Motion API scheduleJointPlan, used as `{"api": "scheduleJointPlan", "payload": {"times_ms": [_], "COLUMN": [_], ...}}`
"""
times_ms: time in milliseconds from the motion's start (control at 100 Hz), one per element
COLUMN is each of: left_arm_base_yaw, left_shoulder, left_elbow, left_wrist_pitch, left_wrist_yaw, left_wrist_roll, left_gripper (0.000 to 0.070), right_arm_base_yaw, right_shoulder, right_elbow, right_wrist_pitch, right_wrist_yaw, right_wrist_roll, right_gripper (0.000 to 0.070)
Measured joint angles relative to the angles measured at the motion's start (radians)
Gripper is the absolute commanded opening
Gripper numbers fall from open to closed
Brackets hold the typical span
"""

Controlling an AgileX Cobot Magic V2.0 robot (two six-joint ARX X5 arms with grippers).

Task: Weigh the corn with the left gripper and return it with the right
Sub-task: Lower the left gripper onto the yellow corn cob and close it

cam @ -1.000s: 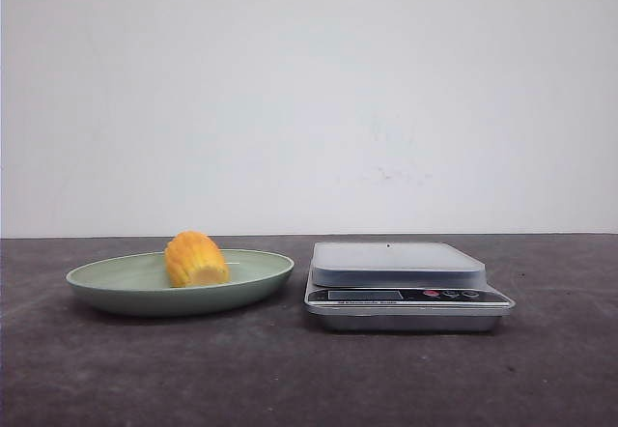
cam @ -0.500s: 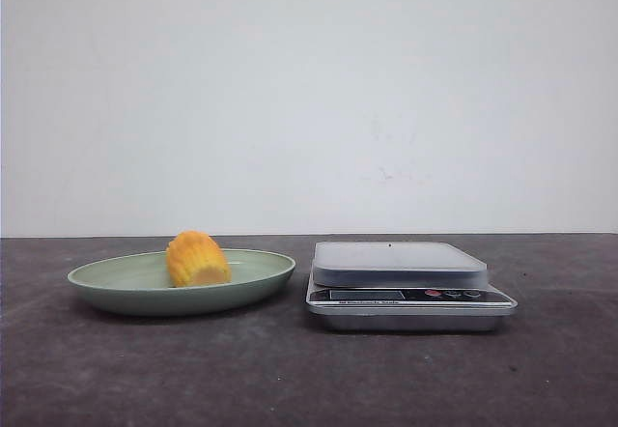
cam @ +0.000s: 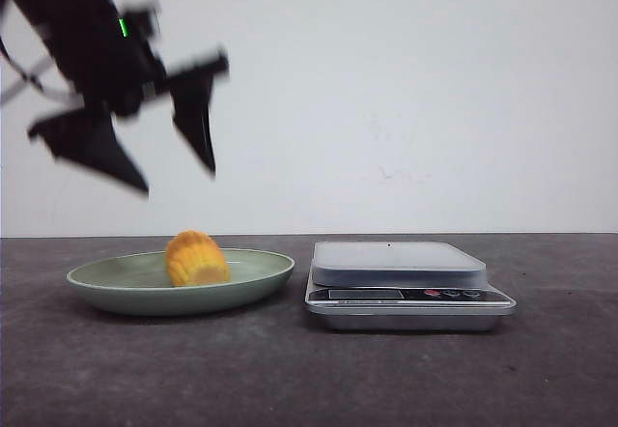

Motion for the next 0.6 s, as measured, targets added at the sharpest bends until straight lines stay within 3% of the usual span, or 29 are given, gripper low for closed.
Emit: {"api": "scheduleJointPlan", "payload": {"times_ms": [140,320,360,460,530,600], "left_arm_base_yaw": [-0.013,-0.035,-0.037,-0.042,-0.043,-0.043], "left_shoulder": [0.098,0.174,0.183,0.185,0.185,0.185], "left_elbow": [0.0,0.0,0.0,0.0,0.0,0.0], "left_wrist_pitch": [0.001,0.019,0.018,0.022,0.025,0.027], "left_wrist_yaw": [-0.003,-0.003,-0.003,-0.006,-0.006,-0.006], "left_wrist_roll": [-0.012,-0.027,-0.032,-0.035,-0.035,-0.034], "left_gripper": [0.0489,0.0454,0.0399,0.0142,0.0012,0.0003], "right_arm_base_yaw": [0.0,0.0,0.0,0.0,0.0,0.0], "right_shoulder": [0.0,0.0,0.0,0.0,0.0,0.0], "right_elbow": [0.0,0.0,0.0,0.0,0.0,0.0], "right_wrist_pitch": [0.0,0.0,-0.001,-0.009,-0.016,-0.023], "right_wrist_yaw": [0.0,0.0,0.0,0.0,0.0,0.0], "right_wrist_roll": [0.0,0.0,0.0,0.0,-0.001,-0.004], "right_gripper": [0.0564,0.0564,0.0564,0.0564,0.0563,0.0563]}}
